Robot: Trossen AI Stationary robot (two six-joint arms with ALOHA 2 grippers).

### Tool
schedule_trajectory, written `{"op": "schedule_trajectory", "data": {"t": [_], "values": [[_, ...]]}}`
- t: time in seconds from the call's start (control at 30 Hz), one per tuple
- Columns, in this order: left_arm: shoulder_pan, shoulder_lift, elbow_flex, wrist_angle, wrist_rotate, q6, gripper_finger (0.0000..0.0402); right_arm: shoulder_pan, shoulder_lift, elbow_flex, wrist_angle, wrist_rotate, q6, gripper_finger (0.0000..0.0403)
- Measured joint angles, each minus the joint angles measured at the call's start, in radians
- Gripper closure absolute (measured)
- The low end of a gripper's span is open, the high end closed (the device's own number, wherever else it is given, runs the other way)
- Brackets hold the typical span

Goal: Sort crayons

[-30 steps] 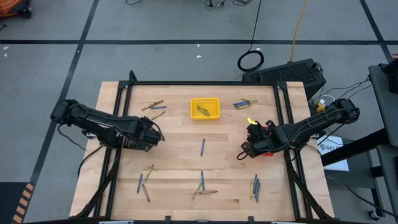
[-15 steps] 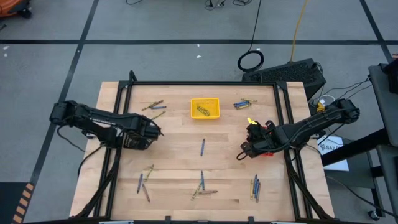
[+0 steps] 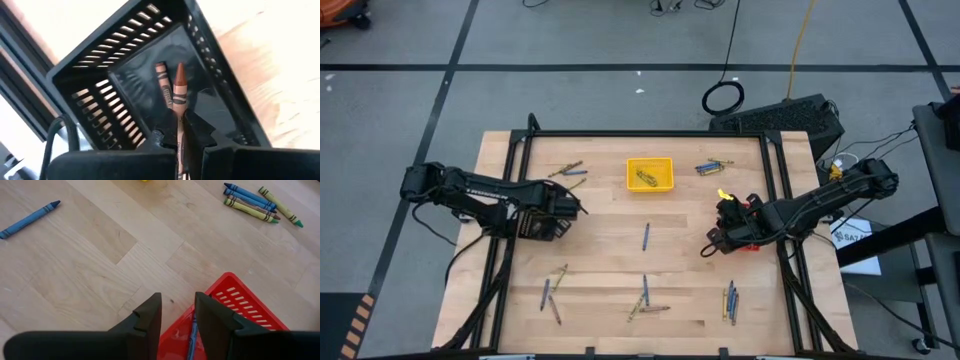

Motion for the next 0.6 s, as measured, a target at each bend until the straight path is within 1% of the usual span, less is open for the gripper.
{"op": "schedule_trajectory", "data": {"t": [0.2,0.33,0.6], "values": [[0.000,0.000,0.000,0.004,-0.039,-0.012,0.0359,0.000,0.000,0.000,0.000,0.001,0.000,0.0298],[0.000,0.000,0.000,0.004,-0.041,-0.009,0.0338,0.000,0.000,0.000,0.000,0.001,0.000,0.0298],[-0.006,0.000,0.000,0.005,-0.030,-0.014,0.0332,0.000,0.000,0.000,0.003,0.002,0.000,0.0298]]}}
